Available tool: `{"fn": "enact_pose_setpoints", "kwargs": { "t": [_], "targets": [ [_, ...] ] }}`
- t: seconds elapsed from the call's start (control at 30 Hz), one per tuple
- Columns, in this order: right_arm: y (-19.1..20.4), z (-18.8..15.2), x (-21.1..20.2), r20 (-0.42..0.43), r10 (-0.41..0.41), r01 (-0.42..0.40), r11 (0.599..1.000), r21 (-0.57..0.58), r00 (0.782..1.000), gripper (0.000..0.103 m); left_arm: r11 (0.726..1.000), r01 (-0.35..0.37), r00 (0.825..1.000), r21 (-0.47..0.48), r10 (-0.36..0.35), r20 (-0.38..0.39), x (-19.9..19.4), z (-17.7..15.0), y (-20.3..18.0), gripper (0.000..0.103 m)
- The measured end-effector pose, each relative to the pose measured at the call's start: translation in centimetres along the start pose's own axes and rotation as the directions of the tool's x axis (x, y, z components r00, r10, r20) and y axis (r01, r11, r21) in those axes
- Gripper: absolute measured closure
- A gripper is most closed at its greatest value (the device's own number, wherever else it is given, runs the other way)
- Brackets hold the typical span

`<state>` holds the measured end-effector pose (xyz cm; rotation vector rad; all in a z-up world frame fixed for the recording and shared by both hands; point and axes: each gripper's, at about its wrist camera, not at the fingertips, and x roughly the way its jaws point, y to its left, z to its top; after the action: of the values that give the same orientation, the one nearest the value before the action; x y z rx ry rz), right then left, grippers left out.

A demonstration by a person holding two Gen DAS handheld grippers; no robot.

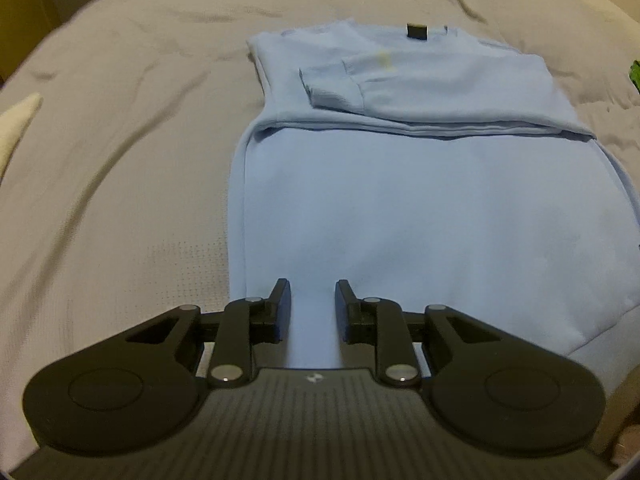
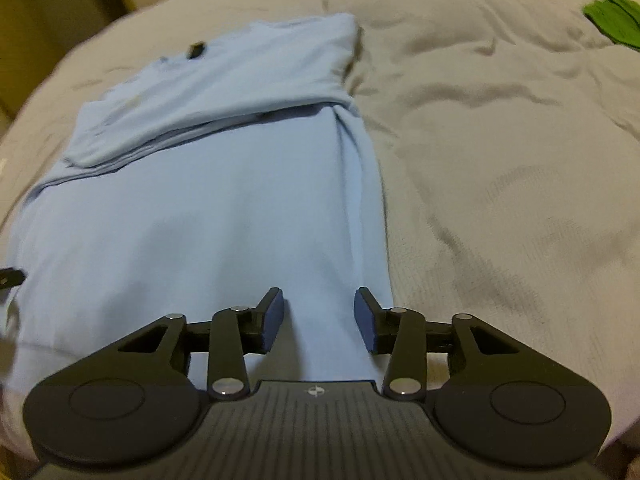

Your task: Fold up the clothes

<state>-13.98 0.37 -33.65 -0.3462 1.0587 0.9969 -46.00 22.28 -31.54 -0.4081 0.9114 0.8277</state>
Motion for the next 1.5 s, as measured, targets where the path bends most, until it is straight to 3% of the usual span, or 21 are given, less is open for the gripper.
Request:
{"fn": "enact_pose_setpoints", "kwargs": {
  "t": [0.07, 0.2, 0.33, 0.4, 0.5, 0.57, 0.63, 0.77, 0.87, 1.03, 1.23, 1.5],
  "targets": [
    [-0.3, -0.9, 0.3, 0.047, 0.036, -0.035, 0.999, -0.025, 0.998, 0.056, 1.0, -0.007, 0.997, 0.004, 0.007, 0.072, 0.5, -0.9, -0.2, 0.083],
    [0.3, -3.1, 0.0, 0.158, 0.082, -0.072, 0.995, -0.064, 0.984, 0.039, 0.999, -0.033, 0.979, 0.026, 0.027, 0.2, 0.7, -2.6, -0.8, 0.083],
    [1.5, -5.7, -1.0, 0.243, 0.044, -0.025, 0.996, -0.084, 0.969, 0.038, 0.999, -0.035, 0.965, 0.025, 0.028, 0.259, -0.5, -4.7, -1.1, 0.083],
    [2.2, -6.9, -1.7, 0.269, 0.013, 0.009, 0.997, -0.082, 0.963, 0.035, 0.999, -0.033, 0.966, 0.013, 0.029, 0.257, -1.4, -5.8, -1.2, 0.083],
    [3.7, -8.2, -3.2, 0.248, -0.094, 0.108, 0.993, -0.046, 0.964, 0.03, 0.998, -0.068, 0.981, -0.011, 0.069, 0.179, -3.4, -6.6, -2.3, 0.083],
    [4.2, -9.0, -4.7, 0.206, -0.105, 0.102, 0.995, 0.025, 0.973, 0.018, 0.995, -0.097, 0.986, -0.018, 0.098, 0.138, -5.3, -6.9, -3.5, 0.082],
    [4.8, -9.8, -6.2, 0.163, -0.112, 0.097, 0.991, 0.097, 0.98, 0.018, 0.996, -0.087, 0.989, -0.015, 0.088, 0.12, -7.6, -7.1, -4.7, 0.075],
    [6.8, -11.8, -10.7, 0.21, -0.098, 0.064, 0.985, 0.162, 0.973, 0.014, 0.998, -0.054, 0.986, -0.02, 0.056, 0.156, -12.6, -8.1, -6.4, 0.068],
    [8.3, -13.2, -14.0, 0.249, -0.064, 0.026, 0.988, 0.153, 0.967, 0.014, 0.998, -0.07, 0.978, -0.005, 0.069, 0.198, -15.9, -9.1, -7.5, 0.059],
    [9.5, -14.6, -18.1, 0.311, -0.067, 0.027, 0.991, 0.131, 0.948, 0.014, 0.996, -0.084, 0.973, -0.002, 0.083, 0.215, -19.0, -11.0, -8.3, 0.059],
    [10.3, -16.3, -20.4, 0.353, -0.048, 0.005, 0.993, 0.122, 0.934, 0.014, 0.996, -0.09, 0.967, 0.019, 0.083, 0.24, -21.2, -12.8, -8.9, 0.058],
    [11.5, -18.1, -21.2, 0.359, -0.033, -0.004, 0.995, 0.102, 0.933, 0.014, 0.995, -0.099, 0.962, 0.018, 0.091, 0.257, -22.7, -14.4, -8.7, 0.056]
  ]
}}
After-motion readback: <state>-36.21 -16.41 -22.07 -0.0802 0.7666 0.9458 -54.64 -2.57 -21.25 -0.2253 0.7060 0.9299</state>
